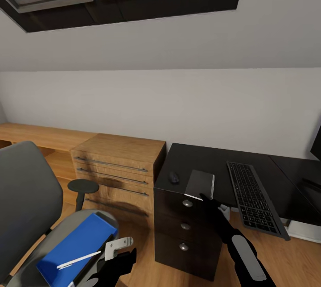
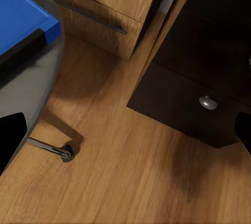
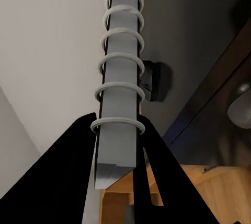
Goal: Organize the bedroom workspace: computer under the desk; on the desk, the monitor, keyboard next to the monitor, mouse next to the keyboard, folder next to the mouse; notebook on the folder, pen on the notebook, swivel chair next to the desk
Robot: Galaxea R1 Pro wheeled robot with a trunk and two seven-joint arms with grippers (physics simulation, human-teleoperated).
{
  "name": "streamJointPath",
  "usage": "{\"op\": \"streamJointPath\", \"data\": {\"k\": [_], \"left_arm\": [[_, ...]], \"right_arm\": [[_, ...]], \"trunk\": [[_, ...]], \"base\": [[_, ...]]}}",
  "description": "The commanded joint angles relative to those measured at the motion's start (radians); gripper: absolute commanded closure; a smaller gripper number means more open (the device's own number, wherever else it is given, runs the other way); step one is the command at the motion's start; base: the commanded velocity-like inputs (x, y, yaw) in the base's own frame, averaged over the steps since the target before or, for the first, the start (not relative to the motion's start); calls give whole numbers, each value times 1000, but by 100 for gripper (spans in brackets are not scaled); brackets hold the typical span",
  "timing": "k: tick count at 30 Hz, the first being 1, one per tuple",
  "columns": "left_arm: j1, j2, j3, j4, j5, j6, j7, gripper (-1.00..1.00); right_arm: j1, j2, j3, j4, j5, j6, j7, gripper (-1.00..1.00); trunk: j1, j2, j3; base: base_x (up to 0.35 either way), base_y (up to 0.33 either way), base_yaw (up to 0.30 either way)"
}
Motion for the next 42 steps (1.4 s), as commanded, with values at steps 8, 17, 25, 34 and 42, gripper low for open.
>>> {"op": "streamJointPath", "data": {"k": [8,17,25,34,42], "left_arm": [[0,0,1,-1,10,-1,10,-100],[0,0,0,-1,10,-1,9,-100],[0,0,1,-1,11,-1,10,-100],[0,1,8,-1,13,-1,9,-100],[0,2,8,-1,13,-1,9,-100]], "right_arm": [[-1,1,-4,0,-7,9,2,100],[-1,1,-4,0,-7,11,-1,100],[-1,1,-4,0,-7,10,0,-100],[-1,0,-9,0,-7,10,0,-100],[-1,0,-13,0,-7,10,0,-100]], "trunk": [[0,0,-1],[0,0,-1],[0,0,-1],[0,0,-1],[0,0,-1]], "base": [[2,0,0],[0,0,0],[0,0,0],[0,0,0],[-3,0,0]]}}
